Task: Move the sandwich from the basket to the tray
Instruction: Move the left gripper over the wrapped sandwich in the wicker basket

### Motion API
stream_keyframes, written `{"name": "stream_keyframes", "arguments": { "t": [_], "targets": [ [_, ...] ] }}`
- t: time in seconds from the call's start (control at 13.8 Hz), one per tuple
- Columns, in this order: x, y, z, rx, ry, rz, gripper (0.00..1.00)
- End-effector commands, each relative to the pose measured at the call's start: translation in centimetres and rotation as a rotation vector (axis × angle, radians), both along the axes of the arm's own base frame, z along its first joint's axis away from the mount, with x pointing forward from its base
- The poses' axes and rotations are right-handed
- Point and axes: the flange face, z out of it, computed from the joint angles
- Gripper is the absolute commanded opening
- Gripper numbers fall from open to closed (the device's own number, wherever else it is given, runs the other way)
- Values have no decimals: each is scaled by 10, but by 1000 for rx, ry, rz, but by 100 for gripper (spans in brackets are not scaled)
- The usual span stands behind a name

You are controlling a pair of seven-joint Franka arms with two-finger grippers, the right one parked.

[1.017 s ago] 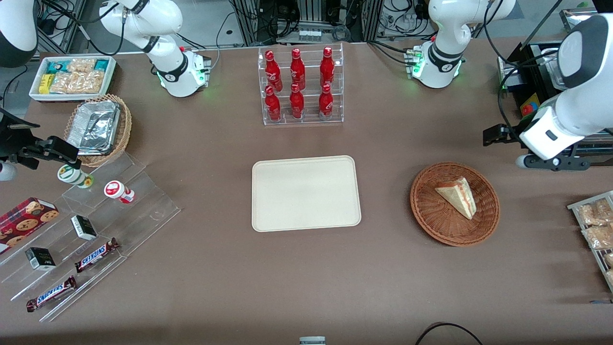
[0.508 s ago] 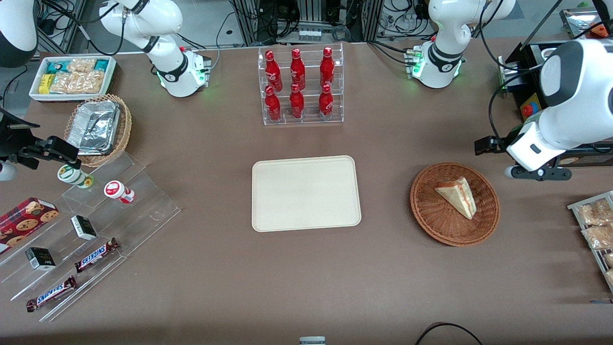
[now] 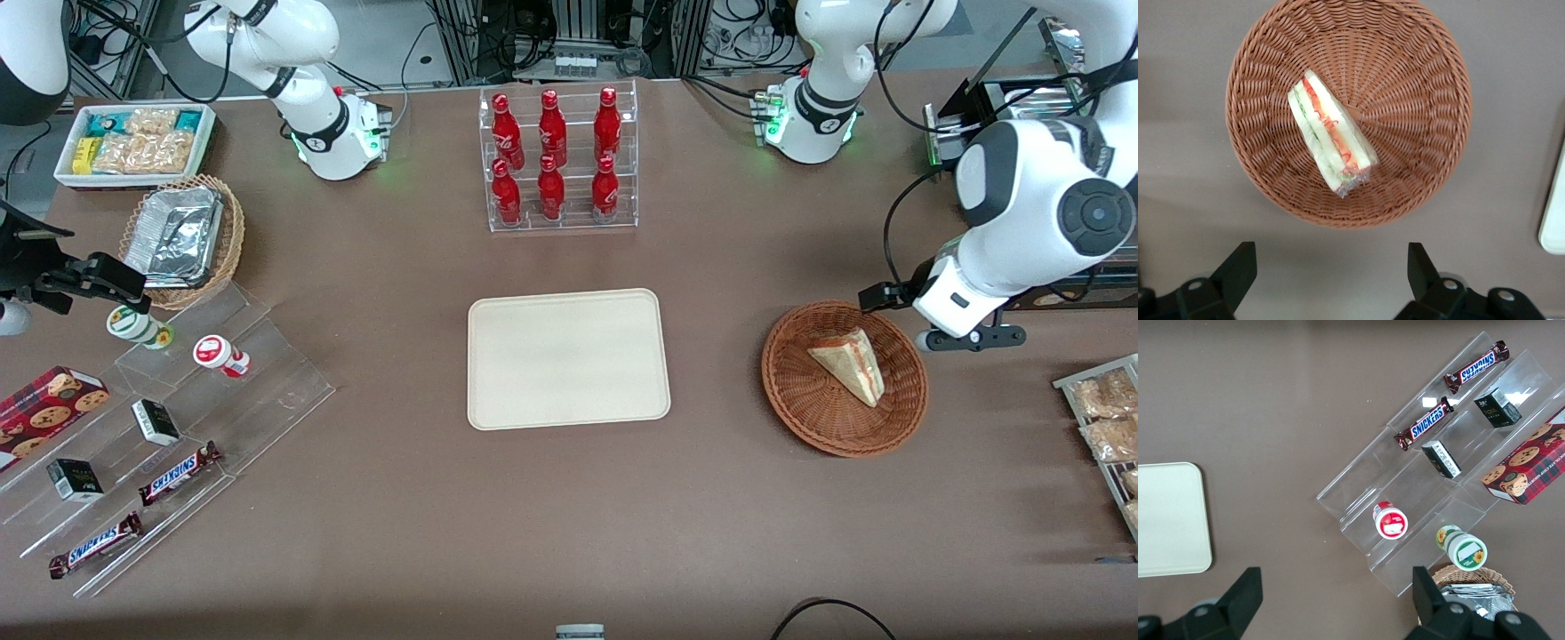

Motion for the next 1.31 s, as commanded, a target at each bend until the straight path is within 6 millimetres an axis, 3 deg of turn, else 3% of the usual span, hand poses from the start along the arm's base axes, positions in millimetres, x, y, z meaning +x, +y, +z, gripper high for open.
{"name": "stream_keyframes", "arguments": {
  "t": [0.0,0.44,0.8,1.09,1.23],
  "targets": [
    [-6,-1,-11,10,-38,79,100],
    [3,-8,-42,26,-94,382,100],
    [12,-9,-70,30,-102,529,100],
    [12,-9,-82,35,-83,541,100],
    [12,-8,-97,41,-59,543,100]
  ]
}}
